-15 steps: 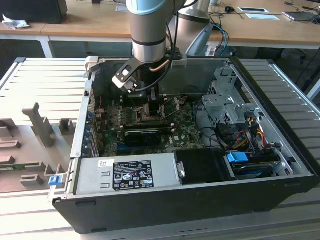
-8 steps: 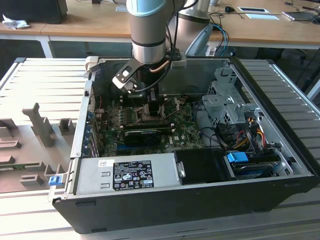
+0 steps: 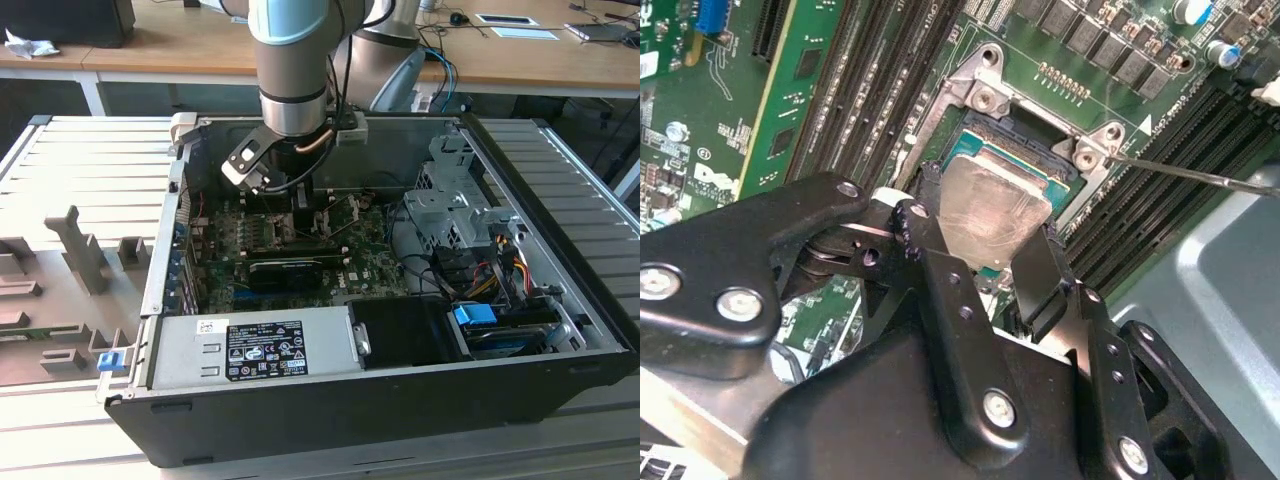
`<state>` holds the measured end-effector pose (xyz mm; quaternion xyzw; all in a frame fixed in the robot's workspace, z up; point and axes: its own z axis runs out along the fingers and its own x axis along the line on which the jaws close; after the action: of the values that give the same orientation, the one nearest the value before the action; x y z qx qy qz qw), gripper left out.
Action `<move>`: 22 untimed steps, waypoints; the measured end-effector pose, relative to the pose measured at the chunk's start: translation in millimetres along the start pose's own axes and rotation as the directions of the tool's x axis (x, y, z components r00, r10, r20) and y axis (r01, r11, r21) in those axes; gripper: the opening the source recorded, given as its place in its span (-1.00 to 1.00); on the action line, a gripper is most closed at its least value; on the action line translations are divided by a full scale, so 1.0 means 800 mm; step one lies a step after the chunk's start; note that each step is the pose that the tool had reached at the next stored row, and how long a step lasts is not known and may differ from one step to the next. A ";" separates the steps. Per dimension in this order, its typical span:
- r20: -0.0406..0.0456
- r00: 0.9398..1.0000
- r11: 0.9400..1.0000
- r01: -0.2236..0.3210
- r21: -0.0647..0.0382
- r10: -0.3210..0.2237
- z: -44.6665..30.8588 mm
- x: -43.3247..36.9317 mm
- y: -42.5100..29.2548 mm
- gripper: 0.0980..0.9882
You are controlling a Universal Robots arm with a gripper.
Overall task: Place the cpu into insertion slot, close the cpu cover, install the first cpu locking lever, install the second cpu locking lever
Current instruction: 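Place the cpu into insertion slot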
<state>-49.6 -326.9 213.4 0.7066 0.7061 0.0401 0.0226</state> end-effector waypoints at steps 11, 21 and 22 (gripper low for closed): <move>0.001 1.000 1.000 0.000 0.000 0.000 0.0133 0.005 -0.0033 -0.04; 0.002 1.000 1.000 -0.001 0.000 0.001 0.0141 0.005 -0.0025 -0.01; 0.002 1.000 1.000 -0.001 0.000 0.001 0.0141 0.005 -0.0025 0.14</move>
<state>-50.6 -322.3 202.1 0.7069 0.7058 0.0394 0.0233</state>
